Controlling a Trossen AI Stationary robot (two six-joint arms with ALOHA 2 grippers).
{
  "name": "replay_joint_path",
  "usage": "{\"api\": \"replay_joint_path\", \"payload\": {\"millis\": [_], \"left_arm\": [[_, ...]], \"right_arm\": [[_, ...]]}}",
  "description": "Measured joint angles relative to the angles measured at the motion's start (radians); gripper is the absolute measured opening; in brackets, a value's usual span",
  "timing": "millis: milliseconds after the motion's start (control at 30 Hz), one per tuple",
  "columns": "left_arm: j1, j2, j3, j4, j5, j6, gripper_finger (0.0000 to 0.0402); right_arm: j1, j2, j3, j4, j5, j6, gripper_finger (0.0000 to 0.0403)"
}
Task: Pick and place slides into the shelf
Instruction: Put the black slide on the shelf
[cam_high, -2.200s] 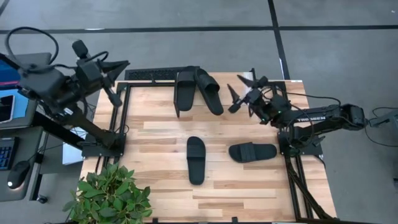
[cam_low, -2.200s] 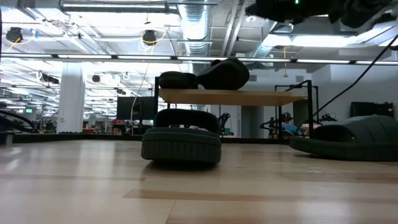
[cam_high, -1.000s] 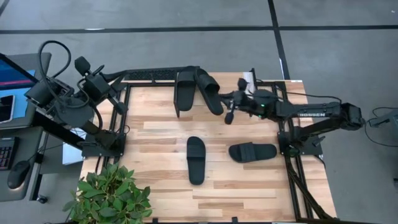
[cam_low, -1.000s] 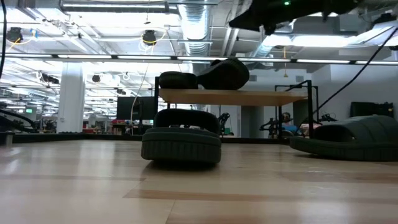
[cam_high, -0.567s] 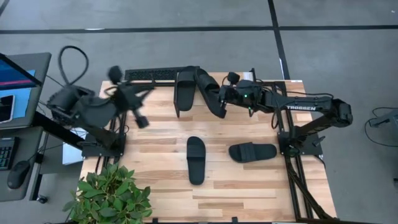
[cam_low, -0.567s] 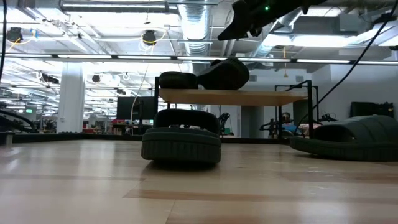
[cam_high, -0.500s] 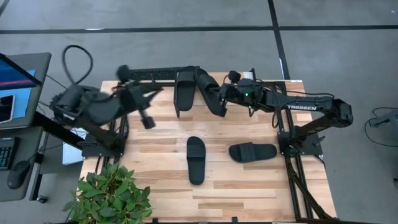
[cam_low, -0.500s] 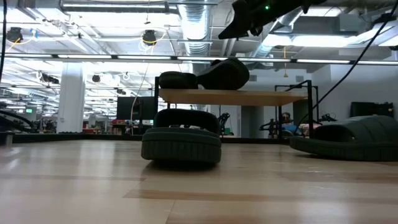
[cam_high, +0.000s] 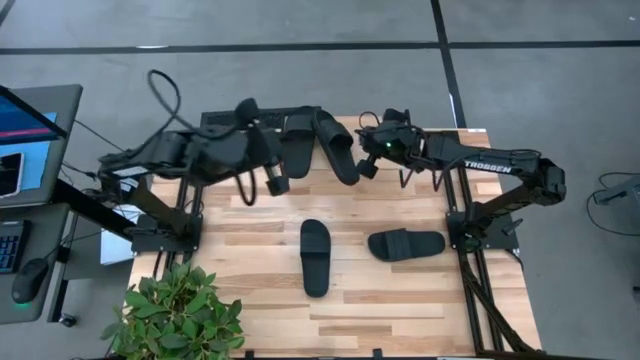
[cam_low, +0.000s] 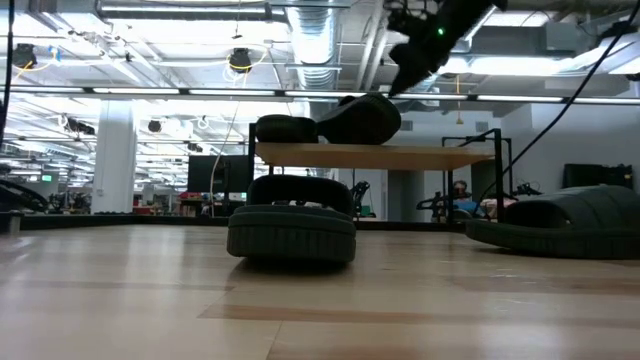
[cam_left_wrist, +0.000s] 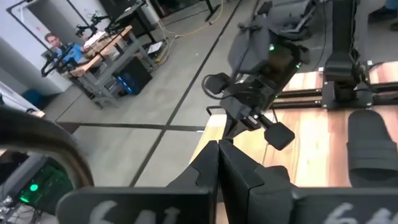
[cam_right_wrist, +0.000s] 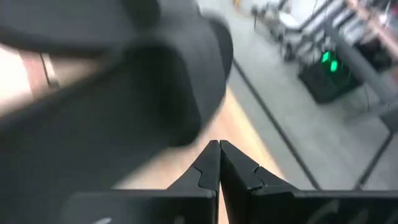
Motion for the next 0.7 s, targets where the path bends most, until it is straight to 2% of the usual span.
{"api": "replay_joint_path", "payload": {"millis": [100, 300, 400, 533, 700], "left_arm": [[0.035, 0.000, -0.041, 0.009, 0.022, 0.014, 0.0000], [0.070, -0.001, -0.057, 0.010, 0.042, 0.012, 0.0000], [0.070, -0.002, -0.057, 0.012, 0.050, 0.014, 0.0000], [0.070, -0.002, -0.057, 0.012, 0.050, 0.015, 0.0000], [0.070, -0.002, -0.057, 0.011, 0.042, 0.020, 0.0000]], "right_arm": [[-0.004, 0.008, 0.000, -0.054, 0.000, 0.016, 0.0000], [0.023, 0.053, 0.000, -0.054, 0.002, -0.032, 0.0000], [0.030, 0.083, -0.001, -0.054, 0.048, -0.040, 0.0005], [0.028, 0.115, -0.001, -0.045, 0.112, -0.045, 0.0024], [0.031, 0.118, -0.001, -0.044, 0.131, -0.046, 0.0063]]}}
